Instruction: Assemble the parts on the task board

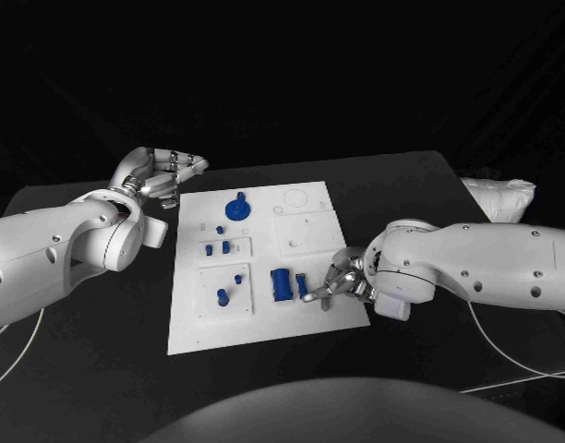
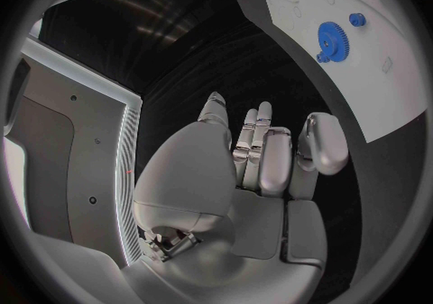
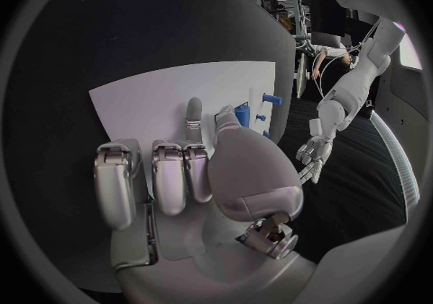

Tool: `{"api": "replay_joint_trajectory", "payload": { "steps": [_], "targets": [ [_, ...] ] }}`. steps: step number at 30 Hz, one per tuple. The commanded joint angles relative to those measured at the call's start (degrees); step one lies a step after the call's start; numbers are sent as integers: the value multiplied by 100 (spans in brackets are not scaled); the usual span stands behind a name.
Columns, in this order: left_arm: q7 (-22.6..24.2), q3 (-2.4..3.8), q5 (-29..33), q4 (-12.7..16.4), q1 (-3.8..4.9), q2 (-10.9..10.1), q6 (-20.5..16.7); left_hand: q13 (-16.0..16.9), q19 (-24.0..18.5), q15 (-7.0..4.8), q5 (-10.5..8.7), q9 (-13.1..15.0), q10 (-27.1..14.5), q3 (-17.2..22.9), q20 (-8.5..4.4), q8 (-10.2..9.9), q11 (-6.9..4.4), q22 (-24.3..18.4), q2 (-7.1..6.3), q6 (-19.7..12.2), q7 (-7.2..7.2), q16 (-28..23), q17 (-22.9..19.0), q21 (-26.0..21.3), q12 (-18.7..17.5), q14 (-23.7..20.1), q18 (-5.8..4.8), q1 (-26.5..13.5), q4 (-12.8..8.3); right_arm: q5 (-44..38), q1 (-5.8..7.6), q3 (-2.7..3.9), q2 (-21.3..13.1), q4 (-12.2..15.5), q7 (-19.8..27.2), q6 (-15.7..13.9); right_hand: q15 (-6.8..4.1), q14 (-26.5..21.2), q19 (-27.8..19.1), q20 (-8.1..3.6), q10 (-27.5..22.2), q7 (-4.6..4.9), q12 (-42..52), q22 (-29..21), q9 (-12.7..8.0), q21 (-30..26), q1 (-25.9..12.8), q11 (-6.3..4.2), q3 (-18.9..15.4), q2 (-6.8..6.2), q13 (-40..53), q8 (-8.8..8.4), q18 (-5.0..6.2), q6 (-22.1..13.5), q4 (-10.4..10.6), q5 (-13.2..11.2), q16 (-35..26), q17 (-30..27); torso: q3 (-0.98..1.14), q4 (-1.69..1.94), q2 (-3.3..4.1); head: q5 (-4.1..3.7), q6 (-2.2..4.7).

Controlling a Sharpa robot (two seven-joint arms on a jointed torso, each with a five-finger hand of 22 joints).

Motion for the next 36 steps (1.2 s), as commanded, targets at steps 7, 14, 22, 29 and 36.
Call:
{"api": "replay_joint_trajectory", "payload": {
  "steps": [7,14,22,29,36],
  "targets": [
    [44,4,-12,16,3,12,79,10,-27,-2,24,6,-19,-42,2,28,-10,896,42,0,-27,-36,-8,-32,-9,-56,58,-5,8,-145,-6,-1,65,-84,-17,32,-25,608,600,-26,599,-7,-29,1508,56,26,100,-59,-29,54,1503,40,-81,-36,-34,-22,23,1507,2,0,-3,-3,0],
    [42,4,-12,21,3,7,76,10,-27,-2,24,6,-19,-42,2,28,-10,896,42,0,-27,-36,-8,-32,-9,-56,58,-5,8,-161,-6,-1,99,-114,-12,22,-27,608,600,-27,599,-10,-29,1508,76,26,129,-61,-28,71,1503,48,-81,-39,-49,-22,23,1507,1,1,0,-11,0],
    [41,4,-12,17,3,10,76,10,-27,-2,24,6,-19,-42,2,28,-10,896,42,0,-27,-36,-8,-32,-9,-56,58,-5,8,-175,-6,-1,113,-128,-13,-1,-29,608,600,-29,599,-15,-29,1508,105,26,169,-65,-15,115,1503,59,-81,-42,-69,-20,23,1507,3,-1,0,-5,0],
    [41,4,-12,12,3,10,75,10,-27,-2,24,6,-19,-42,2,28,-10,896,42,0,-27,-36,-8,-32,-9,-56,58,-5,8,-208,-6,-1,119,-128,-13,4,-50,608,600,-44,599,-50,-29,1508,205,26,501,-92,114,219,1503,81,-81,-70,-303,-18,23,1507,5,2,2,-6,0],
    [41,4,-12,13,3,10,71,10,-27,-2,24,6,-19,-42,2,28,-10,896,42,0,-27,-36,-8,-32,-9,-56,58,-5,8,-234,-6,-1,106,-103,67,-109,-58,608,600,-52,599,-63,-29,1508,248,26,634,-106,162,230,1503,84,-81,-75,-413,-16,23,1507,2,0,2,1,0]
  ]
}}
